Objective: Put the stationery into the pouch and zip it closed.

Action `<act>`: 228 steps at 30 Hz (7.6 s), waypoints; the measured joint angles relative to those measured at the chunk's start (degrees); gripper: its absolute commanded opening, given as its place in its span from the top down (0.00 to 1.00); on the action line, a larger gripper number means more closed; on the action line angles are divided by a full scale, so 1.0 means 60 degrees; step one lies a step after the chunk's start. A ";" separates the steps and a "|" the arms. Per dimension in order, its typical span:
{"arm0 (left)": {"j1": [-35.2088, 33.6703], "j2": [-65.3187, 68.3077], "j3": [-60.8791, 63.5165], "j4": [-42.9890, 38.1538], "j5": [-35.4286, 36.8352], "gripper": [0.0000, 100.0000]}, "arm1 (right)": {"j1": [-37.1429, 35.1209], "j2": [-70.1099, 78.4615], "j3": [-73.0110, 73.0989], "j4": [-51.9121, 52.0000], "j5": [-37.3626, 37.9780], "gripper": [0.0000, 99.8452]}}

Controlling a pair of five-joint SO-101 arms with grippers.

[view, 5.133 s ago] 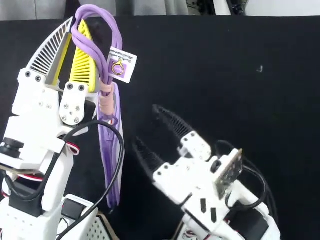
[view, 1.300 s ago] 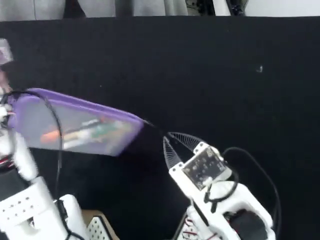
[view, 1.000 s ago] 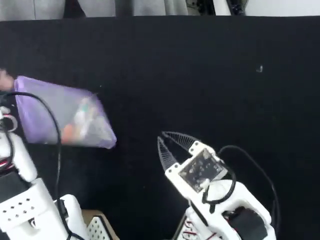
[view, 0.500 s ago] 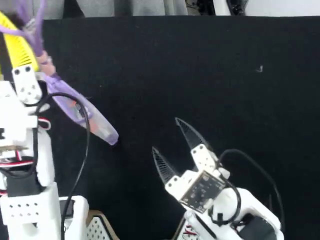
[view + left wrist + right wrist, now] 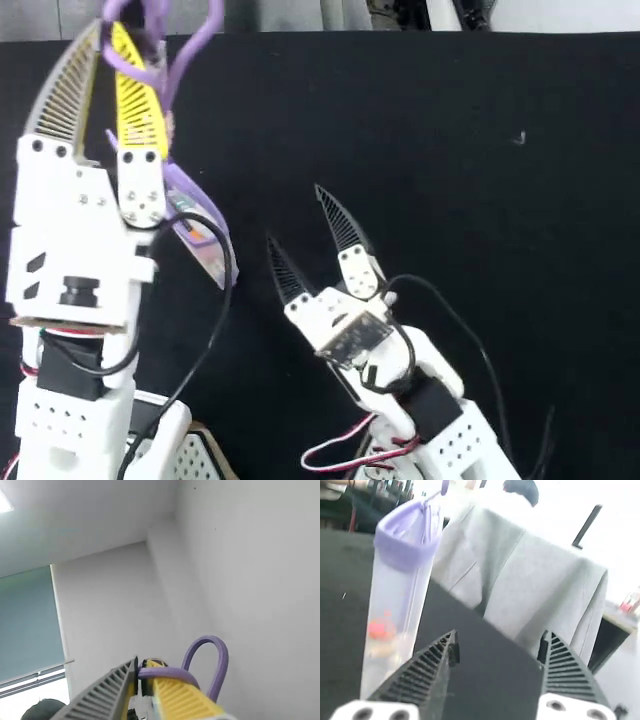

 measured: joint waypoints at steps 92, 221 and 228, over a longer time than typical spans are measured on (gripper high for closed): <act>0.0733 0.0000 0.0293 0.0703 -0.0220 0.97 | 0.1861 0.7634 -1.0740 1.1663 0.7707 0.99; 0.0923 0.0996 -0.1670 0.2447 0.0894 0.97 | -0.0777 -0.0747 -0.2418 0.7590 -0.0615 0.77; 0.1685 0.1070 -0.1670 0.2447 0.0894 0.97 | -0.0864 -0.0747 -0.2418 0.6491 -0.0645 0.77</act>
